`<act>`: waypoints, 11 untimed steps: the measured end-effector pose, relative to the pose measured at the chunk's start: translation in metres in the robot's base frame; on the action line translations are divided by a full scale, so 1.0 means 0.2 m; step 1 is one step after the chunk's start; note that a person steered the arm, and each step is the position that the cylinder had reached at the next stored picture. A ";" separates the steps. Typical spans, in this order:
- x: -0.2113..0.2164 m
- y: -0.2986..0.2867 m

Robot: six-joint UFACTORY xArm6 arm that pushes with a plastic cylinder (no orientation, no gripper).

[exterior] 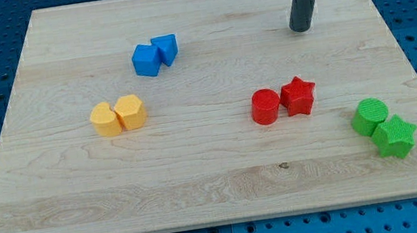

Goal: Point your arm to the green star

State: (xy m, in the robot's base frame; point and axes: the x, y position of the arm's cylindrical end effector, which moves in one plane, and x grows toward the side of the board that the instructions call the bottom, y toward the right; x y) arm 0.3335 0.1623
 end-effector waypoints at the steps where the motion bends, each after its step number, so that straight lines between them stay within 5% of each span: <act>1: 0.00 0.00; 6: 0.03 0.03; 9: 0.32 0.33; 11: 0.79 0.42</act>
State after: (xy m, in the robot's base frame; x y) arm 0.4918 0.2473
